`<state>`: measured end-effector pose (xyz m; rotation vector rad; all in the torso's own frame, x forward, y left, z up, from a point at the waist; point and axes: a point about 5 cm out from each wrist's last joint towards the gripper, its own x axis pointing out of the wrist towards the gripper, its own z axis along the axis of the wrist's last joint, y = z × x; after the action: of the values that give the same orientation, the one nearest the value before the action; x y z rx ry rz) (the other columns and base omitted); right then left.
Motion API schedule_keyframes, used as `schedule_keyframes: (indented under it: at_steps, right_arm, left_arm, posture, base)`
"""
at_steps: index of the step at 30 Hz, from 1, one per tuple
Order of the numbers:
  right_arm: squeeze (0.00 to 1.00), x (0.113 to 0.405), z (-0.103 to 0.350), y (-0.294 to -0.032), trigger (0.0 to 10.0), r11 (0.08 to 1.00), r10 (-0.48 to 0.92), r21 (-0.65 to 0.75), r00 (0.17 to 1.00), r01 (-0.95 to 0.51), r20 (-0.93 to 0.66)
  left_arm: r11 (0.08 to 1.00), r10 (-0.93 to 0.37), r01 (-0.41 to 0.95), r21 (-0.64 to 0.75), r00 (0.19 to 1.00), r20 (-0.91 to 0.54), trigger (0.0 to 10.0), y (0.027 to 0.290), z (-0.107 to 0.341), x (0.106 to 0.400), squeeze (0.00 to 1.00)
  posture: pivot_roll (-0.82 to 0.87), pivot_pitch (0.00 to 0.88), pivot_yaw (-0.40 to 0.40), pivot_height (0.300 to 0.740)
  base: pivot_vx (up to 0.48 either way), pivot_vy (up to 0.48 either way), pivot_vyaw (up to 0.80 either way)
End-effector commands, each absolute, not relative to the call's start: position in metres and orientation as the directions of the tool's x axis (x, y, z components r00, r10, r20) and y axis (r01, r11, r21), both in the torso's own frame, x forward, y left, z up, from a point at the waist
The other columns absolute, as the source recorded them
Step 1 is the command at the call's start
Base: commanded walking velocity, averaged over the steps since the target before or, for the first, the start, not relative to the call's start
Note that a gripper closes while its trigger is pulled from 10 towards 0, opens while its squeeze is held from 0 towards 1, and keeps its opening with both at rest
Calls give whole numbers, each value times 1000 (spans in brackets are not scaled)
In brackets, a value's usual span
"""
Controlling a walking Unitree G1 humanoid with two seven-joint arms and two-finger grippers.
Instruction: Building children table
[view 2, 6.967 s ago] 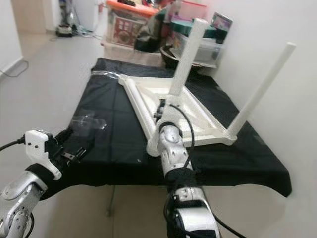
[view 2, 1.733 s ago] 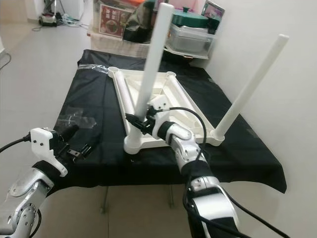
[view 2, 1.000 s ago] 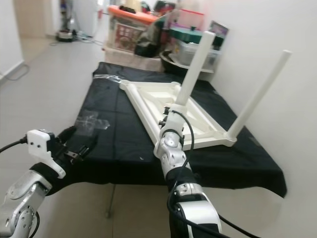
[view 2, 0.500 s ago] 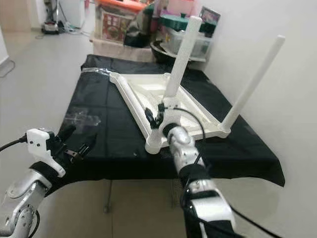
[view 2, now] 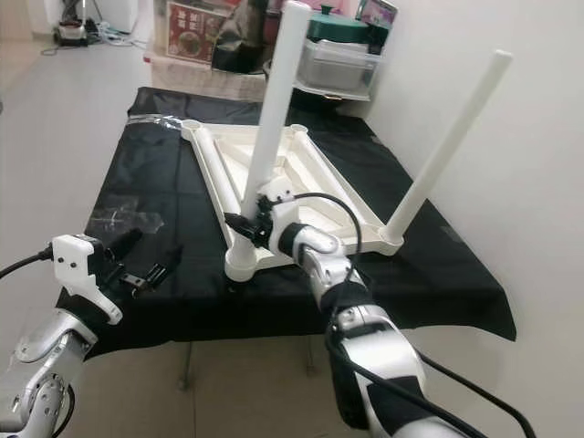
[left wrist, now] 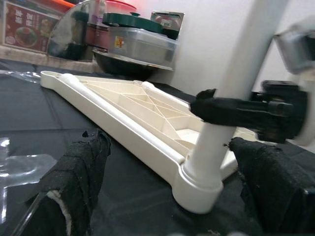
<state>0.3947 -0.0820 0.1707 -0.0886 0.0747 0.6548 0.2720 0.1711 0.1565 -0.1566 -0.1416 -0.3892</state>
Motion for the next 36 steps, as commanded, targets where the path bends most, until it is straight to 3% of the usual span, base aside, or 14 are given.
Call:
schedule_keyframes:
  at_steps: [1, 3, 5, 11, 12, 15, 16, 17, 18, 22, 23, 24, 29, 36]
  right_arm:
    - [0, 395, 148, -99, 0, 853, 458, -155, 857, -499, -236]
    - [0, 397, 134, -139, 0, 997, -54, -64, 950, 36, -307]
    - [0, 389, 121, -155, 0, 948, -306, -39, 879, 314, -365]
    - [0, 384, 119, -123, 0, 965, -253, -20, 912, 261, -323]
    - [0, 383, 120, -102, 10000, 983, -162, 23, 930, 180, -329]
    - [0, 382, 128, -78, 10000, 997, -44, 50, 960, 60, -276]
    - [573, 383, 134, -76, 10000, 997, -14, 66, 973, 30, -230]
    - [573, 384, 139, -76, 10000, 997, -3, 71, 980, 17, -197]
    - [1000, 384, 141, -76, 10000, 997, 0, 76, 983, 14, -182]
    - [827, 391, 153, -88, 10000, 998, -50, 21, 987, 54, -156]
    - [286, 394, 158, -94, 10000, 998, -69, -4, 987, 70, -142]
    - [0, 398, 171, -106, 10000, 998, -66, -19, 994, 65, -85]
    - [0, 401, 187, -113, 10000, 999, 35, 19, 999, -35, 6]
    - [0, 392, 210, -92, 10000, 863, 504, -49, 848, -503, 163]
  left_arm:
    - [911, -372, 393, -125, 914, 165, 10000, 168, 155, 270, 0]
    - [911, -371, 393, -127, 914, 166, 10000, 168, 155, 269, 0]
    - [910, -372, 395, -129, 913, 168, 10000, 168, 156, 268, 0]
    - [906, -378, 402, -132, 909, 173, 10000, 168, 158, 269, 0]
    - [903, -385, 409, -132, 906, 174, 10000, 168, 158, 270, 0]
    - [899, -393, 417, -132, 903, 175, 10000, 167, 159, 271, 0]
    - [899, -394, 418, -132, 902, 175, 10000, 167, 159, 271, 0]
    - [899, -394, 418, -132, 902, 176, 10000, 166, 159, 271, 0]
    - [899, -394, 418, -132, 902, 176, 10000, 166, 159, 271, 0]
    - [903, -383, 408, -136, 906, 178, 10000, 167, 159, 270, 0]
    - [904, -380, 405, -137, 908, 179, 10000, 168, 159, 270, 0]
    - [905, -377, 403, -137, 909, 180, 10000, 168, 159, 270, 0]
    - [905, -377, 403, -139, 909, 179, 10000, 168, 158, 270, 0]
    - [897, -394, 419, -139, 902, 176, 10000, 168, 158, 271, 0]
  posture:
    - [219, 0, -236, 740]
    - [209, 0, -232, 740]
    - [203, 0, -227, 740]
    - [186, 0, -211, 740]
    - [166, 0, -196, 740]
    - [165, 0, -196, 740]
    - [166, 0, -199, 740]
    - [166, 0, -199, 740]
    - [166, 0, -199, 740]
    - [167, 0, -203, 740]
    - [167, 0, -203, 740]
    - [167, 0, -203, 740]
    - [175, 0, -202, 740]
    - [173, 0, -204, 740]
  base:
    - [0, 0, 0]
    - [0, 0, 0]
    - [0, 0, 0]
    - [0, 0, 0]
    - [0, 0, 0]
    - [0, 0, 0]
    - [0, 0, 0]
    - [0, 0, 0]
    - [0, 0, 0]
    - [0, 0, 0]
    - [0, 0, 0]
    - [0, 0, 0]
    - [0, 0, 0]
    - [0, 0, 0]
